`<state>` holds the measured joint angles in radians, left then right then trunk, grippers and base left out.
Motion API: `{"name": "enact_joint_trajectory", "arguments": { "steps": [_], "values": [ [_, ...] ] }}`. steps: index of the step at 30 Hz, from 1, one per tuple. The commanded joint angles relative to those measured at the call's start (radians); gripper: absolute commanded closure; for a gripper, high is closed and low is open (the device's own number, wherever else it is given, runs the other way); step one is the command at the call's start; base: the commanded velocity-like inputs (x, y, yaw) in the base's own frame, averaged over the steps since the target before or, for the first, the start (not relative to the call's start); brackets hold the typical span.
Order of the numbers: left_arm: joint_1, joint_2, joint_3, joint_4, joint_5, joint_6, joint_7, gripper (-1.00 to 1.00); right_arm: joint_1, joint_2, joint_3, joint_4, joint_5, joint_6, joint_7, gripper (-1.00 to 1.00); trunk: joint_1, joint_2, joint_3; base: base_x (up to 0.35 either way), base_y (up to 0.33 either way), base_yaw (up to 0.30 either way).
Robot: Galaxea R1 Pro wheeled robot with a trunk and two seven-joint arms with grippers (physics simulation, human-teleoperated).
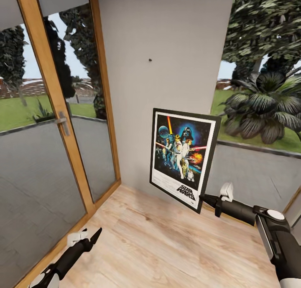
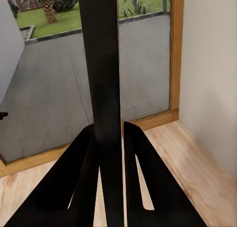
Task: Pick up the poster from the kitchen countertop and hang it on one of the wall nails in the kitchen.
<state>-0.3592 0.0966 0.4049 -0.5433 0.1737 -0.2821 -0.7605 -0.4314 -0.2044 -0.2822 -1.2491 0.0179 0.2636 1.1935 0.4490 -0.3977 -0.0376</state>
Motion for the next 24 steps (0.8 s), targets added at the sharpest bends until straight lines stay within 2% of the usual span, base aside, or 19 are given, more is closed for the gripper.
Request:
{"name": "enact_joint_trajectory", "arguments": {
  "steps": [1, 16, 24],
  "values": [
    [-0.001, 0.0, 0.002, 0.002, 0.005, 0.0, -0.006, -1.0, -0.001, 0.0, -0.002, -0.001, 0.0, 0.011, 0.006, 1.0, 0.001, -0.002, -0.002, 0.203, 0.261, 0.0],
    [-0.001, 0.0, 0.002, 0.002, 0.006, 0.001, -0.006, -1.0, -0.001, 0.0, -0.002, -0.001, 0.0, 0.011, 0.006, 1.0, 0.001, -0.002, -0.002, 0.199, 0.264, -0.01],
    [-0.001, 0.0, 0.002, 0.002, 0.006, 0.001, -0.006, -1.0, -0.001, 0.0, -0.002, -0.001, 0.0, 0.011, 0.006, 1.0, 0.001, -0.002, -0.002, 0.184, 0.268, -0.191]
  ]
}}
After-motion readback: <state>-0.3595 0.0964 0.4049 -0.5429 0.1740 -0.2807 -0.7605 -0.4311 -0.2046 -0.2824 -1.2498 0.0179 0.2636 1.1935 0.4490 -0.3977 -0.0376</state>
